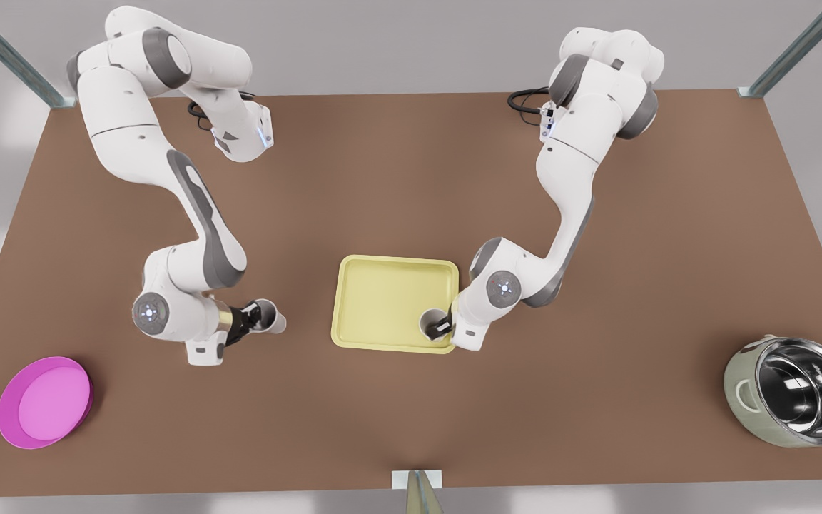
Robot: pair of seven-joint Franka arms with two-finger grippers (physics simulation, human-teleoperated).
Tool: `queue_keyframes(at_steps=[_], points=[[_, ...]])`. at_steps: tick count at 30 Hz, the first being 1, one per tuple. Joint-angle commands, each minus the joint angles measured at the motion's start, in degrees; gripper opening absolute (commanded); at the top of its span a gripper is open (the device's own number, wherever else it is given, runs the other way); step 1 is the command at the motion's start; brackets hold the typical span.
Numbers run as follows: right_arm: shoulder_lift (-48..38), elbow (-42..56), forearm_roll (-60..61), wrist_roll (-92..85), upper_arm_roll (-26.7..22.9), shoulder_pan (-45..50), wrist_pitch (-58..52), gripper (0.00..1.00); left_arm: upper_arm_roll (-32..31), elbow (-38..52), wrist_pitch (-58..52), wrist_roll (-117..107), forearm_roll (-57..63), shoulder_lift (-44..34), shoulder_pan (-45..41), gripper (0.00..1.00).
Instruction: Use both arms to respectively pick up the white IKEA cups from the middle-left and middle-right positions, then place the white IKEA cups onto the middle-middle tray, ensuring that the cups remain upright and do not tip over
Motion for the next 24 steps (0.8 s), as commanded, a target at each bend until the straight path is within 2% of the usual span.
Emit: queue_keyframes(at_steps=[1,5,7,8,9,10,11,12,18,23,24], points=[[0.81,1.19,1.71,6.12,0.00,1.49,-0.08,0.21,-0.04,0.00,-2.41,-12.53,1.04,-0.56,0.03,1.00],[4.15,6.02,3.56,15.80,-0.09,8.52,1.15,0.21,0.14,-2.90,-11.28,-12.44,1.39,-7.94,1.26,1.00],[5.73,8.22,3.21,19.92,-0.44,11.51,1.85,0.21,0.14,1.84,-31.93,-11.13,8.24,-13.04,5.04,1.00],[6.87,9.98,3.12,23.00,-0.70,13.27,1.85,0.21,0.14,8.08,-44.15,-4.37,10.09,-14.27,8.20,1.00],[8.01,11.21,2.86,25.02,-0.79,14.85,2.37,0.21,0.22,15.20,-54.08,7.93,13.96,-14.27,11.89,1.00],[8.28,11.38,2.33,28.36,-0.88,16.43,3.43,0.21,-0.04,17.14,-59.28,24.71,17.03,-15.32,14.36,1.00],[8.98,11.47,0.75,31.08,-0.88,17.84,4.66,0.21,1.71,12.77,-59.29,44.91,17.65,-22.61,15.76,1.00],[9.69,11.56,0.31,33.11,-0.88,19.07,5.89,0.21,4.53,1.06,-51.29,63.84,17.39,-33.52,16.38,1.00],[11.09,9.19,-2.24,34.52,-0.88,19.95,10.64,0.21,4.62,1.32,-49.97,63.85,10.71,-31.85,18.93,1.00],[11.53,6.81,-2.59,36.45,-1.40,20.04,13.01,0.21,4.62,1.32,-49.88,64.03,10.62,-31.59,19.46,1.00],[11.62,6.73,-2.59,36.54,-1.40,19.95,13.10,0.26,4.62,1.32,-49.61,64.03,10.62,-31.50,19.46,1.00]])
